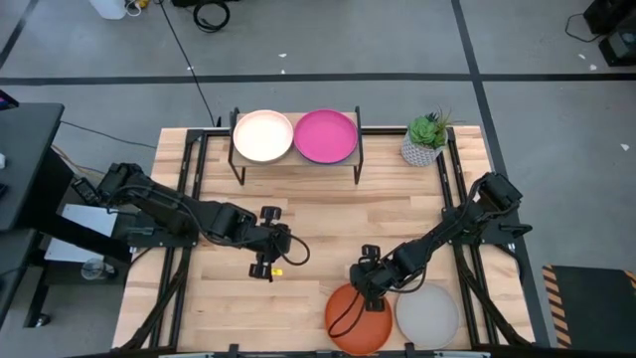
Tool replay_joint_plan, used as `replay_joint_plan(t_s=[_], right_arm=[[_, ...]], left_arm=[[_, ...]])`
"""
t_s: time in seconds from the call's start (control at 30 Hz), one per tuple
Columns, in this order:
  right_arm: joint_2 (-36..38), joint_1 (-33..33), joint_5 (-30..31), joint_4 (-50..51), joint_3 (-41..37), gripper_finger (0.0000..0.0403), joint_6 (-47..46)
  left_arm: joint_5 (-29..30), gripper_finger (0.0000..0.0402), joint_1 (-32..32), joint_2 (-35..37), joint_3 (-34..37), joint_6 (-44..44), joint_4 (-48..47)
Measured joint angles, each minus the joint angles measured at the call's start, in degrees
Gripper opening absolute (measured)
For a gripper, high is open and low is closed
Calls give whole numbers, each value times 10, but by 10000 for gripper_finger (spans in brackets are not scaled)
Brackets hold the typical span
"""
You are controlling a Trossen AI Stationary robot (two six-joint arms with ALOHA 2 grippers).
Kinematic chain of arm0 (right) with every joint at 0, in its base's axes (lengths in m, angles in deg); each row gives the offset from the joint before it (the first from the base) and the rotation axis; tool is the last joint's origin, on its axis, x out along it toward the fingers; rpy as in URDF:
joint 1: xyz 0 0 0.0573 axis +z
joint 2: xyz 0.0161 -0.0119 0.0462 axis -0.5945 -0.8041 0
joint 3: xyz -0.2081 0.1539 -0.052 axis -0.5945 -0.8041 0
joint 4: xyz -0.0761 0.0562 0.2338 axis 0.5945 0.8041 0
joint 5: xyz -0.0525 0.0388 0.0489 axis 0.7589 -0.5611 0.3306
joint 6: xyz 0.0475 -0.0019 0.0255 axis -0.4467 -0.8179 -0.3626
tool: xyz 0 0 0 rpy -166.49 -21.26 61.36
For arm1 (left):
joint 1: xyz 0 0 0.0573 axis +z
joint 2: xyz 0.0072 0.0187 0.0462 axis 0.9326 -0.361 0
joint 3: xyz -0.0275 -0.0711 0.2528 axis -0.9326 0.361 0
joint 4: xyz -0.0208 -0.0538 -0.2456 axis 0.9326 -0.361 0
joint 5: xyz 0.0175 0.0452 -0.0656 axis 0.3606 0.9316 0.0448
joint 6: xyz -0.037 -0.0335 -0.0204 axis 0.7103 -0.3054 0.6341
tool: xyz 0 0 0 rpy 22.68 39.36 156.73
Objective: Place and stack plates onto a shelf
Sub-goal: Stack the orange plate on top of the pink plate on the shelf
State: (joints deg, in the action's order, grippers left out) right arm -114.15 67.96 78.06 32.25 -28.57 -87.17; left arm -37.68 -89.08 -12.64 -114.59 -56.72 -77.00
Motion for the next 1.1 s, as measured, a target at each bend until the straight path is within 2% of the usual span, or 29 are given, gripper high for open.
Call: replay_joint_plan(t_s=[0.13, 0.2, 0.4, 0.67, 0.8, 0.9, 1.1], right_arm=[[0, -1, -6, -2, 0, 29, 0], [1, -2, -18, -5, 0, 13, -1], [33, -7, -17, 22, 0, 27, 14], [140, -43, 41, 76, 0, 13, 90], [190, -86, 55, 112, 0, 18, 128], [226, -127, 58, 123, 0, 17, 160], [280, -246, 38, 123, 20, 16, 213]], left_arm=[[0, 141, 0, 0, 0, -3, 0], [1, 141, 0, 0, 0, -2, -1], [29, 141, -2, -1, 0, 8, 13], [82, 141, -42, -37, 0, 13, 46], [101, 141, -67, -50, 9, 29, 63], [107, 141, -82, -48, 57, 32, 117], [110, 141, -91, -45, 137, 88, 163]])
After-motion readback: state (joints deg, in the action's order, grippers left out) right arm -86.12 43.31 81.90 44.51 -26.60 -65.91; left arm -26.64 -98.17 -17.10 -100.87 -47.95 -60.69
